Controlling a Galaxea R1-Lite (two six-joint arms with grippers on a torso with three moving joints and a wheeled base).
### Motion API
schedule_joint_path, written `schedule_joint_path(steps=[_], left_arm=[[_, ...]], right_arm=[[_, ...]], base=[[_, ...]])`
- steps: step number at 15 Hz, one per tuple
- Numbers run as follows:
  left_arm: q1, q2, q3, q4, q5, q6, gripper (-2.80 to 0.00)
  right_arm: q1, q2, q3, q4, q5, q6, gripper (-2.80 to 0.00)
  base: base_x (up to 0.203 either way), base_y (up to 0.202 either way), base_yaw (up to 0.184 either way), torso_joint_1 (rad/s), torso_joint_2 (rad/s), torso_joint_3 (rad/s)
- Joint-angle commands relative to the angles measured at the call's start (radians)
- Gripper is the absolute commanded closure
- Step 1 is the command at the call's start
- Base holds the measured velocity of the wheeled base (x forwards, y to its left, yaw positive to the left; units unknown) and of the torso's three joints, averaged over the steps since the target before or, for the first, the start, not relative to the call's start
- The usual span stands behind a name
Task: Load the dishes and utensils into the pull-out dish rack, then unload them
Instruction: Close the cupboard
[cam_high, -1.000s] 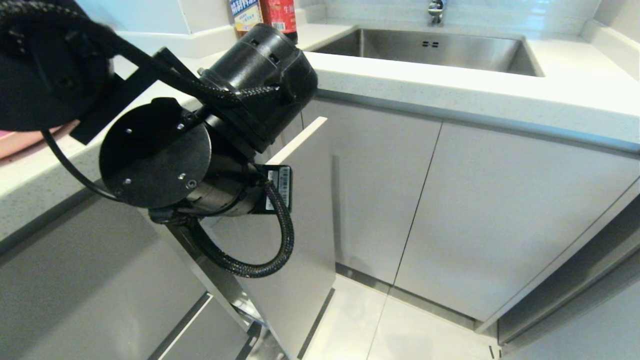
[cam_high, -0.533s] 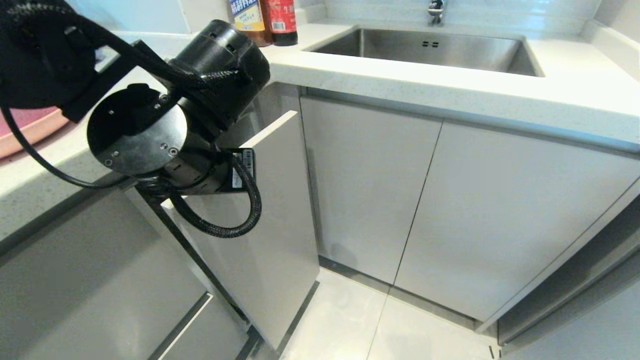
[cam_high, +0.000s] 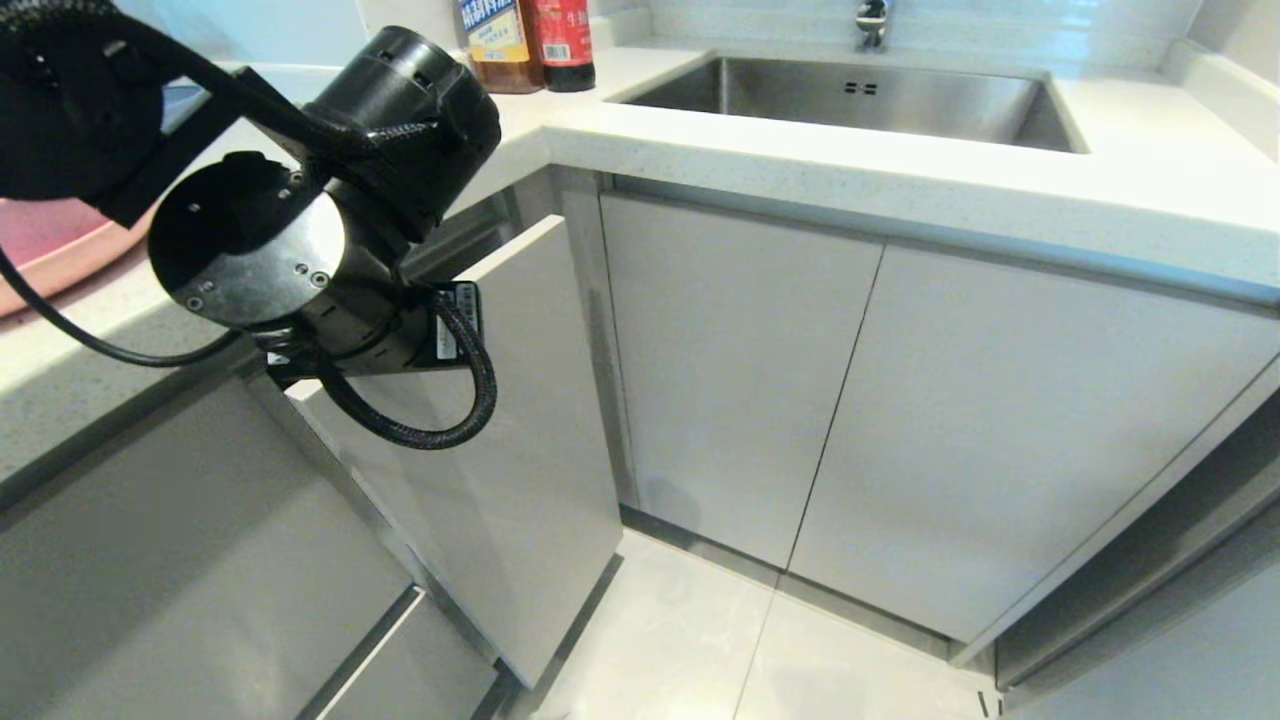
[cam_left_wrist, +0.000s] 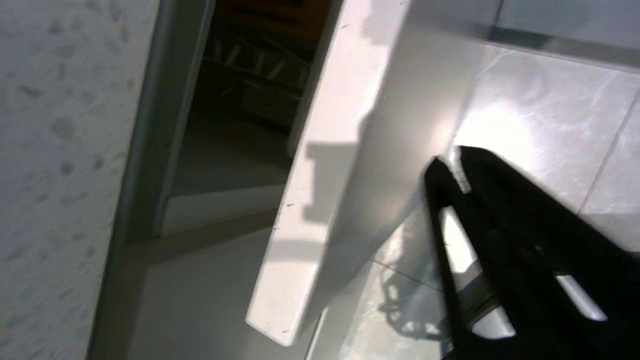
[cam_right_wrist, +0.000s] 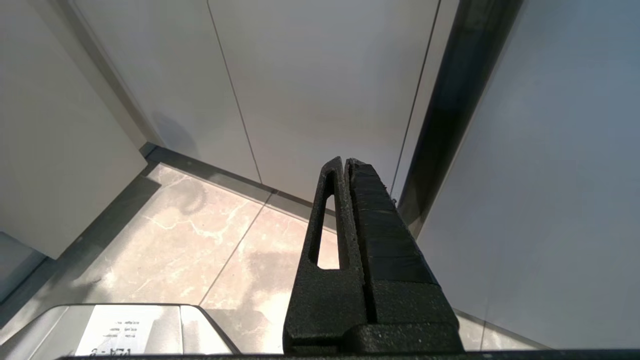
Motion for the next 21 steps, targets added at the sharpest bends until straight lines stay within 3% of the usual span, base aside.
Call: schedule_joint_path(steps=[1, 5, 10, 21], left_arm=[[0.027, 0.001, 0.0, 0.005, 0.005, 0.008, 0.0], [0.083, 0.0, 0.0, 0.004, 0.005, 0.026, 0.0], [0.095, 0.0, -0.001, 0.003, 0.005, 0.027, 0.0], [-0.085, -0.135, -0.004, 0.0, 0.0, 0.026, 0.0]], right_arm=[[0.001, 0.0, 0.002, 0.0, 0.0, 0.0, 0.0], [0.0, 0.0, 0.002, 0.0, 0.0, 0.0, 0.0], [0.001, 0.0, 0.002, 0.0, 0.0, 0.0, 0.0], [0.0, 0.0, 0.002, 0.0, 0.0, 0.0, 0.0]], base=[[0.0, 0.0, 0.0, 0.0, 0.0, 0.0], [0.0, 0.0, 0.0, 0.0, 0.0, 0.0], [0.0, 0.0, 0.0, 0.0, 0.0, 0.0], [0.0, 0.0, 0.0, 0.0, 0.0, 0.0]])
